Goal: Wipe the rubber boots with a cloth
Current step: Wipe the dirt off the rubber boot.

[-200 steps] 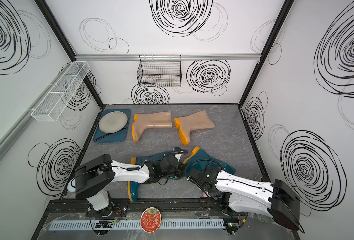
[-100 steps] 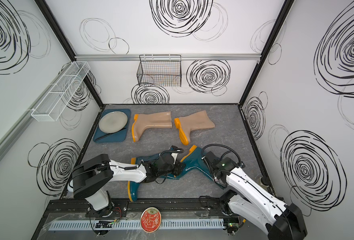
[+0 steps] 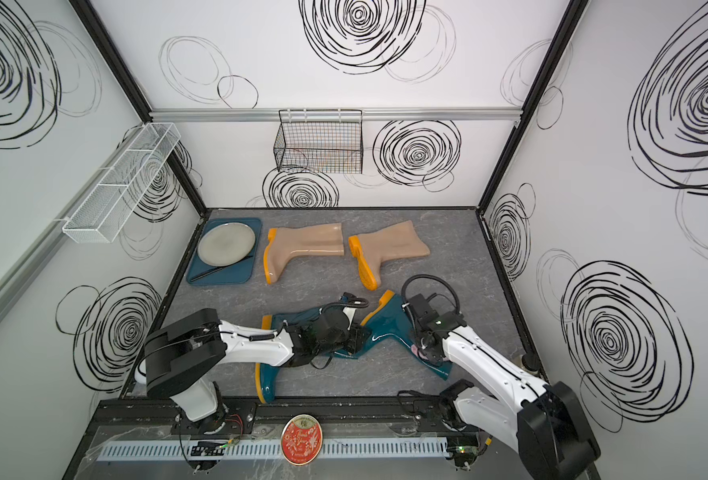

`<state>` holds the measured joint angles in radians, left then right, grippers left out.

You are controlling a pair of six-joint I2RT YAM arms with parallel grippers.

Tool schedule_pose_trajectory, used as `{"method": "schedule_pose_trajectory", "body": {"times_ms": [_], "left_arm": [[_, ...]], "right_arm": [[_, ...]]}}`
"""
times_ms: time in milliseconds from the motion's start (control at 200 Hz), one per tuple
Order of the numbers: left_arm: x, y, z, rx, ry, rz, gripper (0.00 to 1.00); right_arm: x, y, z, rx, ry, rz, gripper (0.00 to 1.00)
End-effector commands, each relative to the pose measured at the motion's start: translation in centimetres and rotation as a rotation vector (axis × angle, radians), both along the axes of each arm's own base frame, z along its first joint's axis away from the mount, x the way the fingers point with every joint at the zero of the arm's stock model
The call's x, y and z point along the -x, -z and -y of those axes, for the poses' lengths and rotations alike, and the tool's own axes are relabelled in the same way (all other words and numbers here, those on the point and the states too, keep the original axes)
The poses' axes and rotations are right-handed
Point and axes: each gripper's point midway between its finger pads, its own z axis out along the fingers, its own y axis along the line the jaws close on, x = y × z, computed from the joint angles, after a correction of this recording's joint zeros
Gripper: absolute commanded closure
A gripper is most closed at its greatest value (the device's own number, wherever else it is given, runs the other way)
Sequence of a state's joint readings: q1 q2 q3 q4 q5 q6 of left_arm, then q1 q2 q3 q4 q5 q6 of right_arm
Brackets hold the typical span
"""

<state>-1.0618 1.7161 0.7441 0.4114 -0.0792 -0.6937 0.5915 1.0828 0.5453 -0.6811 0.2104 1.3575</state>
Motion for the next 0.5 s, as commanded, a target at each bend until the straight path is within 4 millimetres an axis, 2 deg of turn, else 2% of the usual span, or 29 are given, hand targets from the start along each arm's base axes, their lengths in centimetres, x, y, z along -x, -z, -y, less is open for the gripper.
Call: {"method": "schedule_pose_trajectory", "body": {"times_ms": [0, 80, 195, 285, 370, 405, 495], "left_arm": [[0.4, 2.7, -1.6, -0.113, -0.025, -0.046, 0.52], [0.5, 2.8, -1.6, -0.126, -0.024, -0.044, 0.52], [0.9, 3.0, -1.6, -0.138, -0.025, -0.044, 0.52], [1.1, 3.1, -1.5, -0.142, -0.023, -0.047, 0.52], [1.3, 3.3, -1.3, -0.147, -0.017, -0.051, 0.52], [1.3, 3.2, -1.2, -0.145, -0.017, -0.051, 0.52], [1.5, 3.4, -1.0, -0.152, -0.009, -0.054, 0.52]], "right_arm": [[-4.6, -1.5, -5.8, -0.203, -0.089, 0.136, 1.0], [-6.8, -1.5, -6.9, -0.29, -0.111, 0.141, 1.0], [-8.7, -0.7, -5.8, -0.225, -0.137, 0.105, 1.0], [-7.7, 0.6, -2.1, -0.101, -0.049, 0.015, 1.0], [-6.6, 0.8, 1.0, -0.035, 0.024, 0.018, 1.0], [-6.5, 0.7, 1.6, -0.042, 0.043, 0.032, 1.0], [-7.2, -0.8, 1.4, -0.102, 0.028, 0.096, 1.0]]}}
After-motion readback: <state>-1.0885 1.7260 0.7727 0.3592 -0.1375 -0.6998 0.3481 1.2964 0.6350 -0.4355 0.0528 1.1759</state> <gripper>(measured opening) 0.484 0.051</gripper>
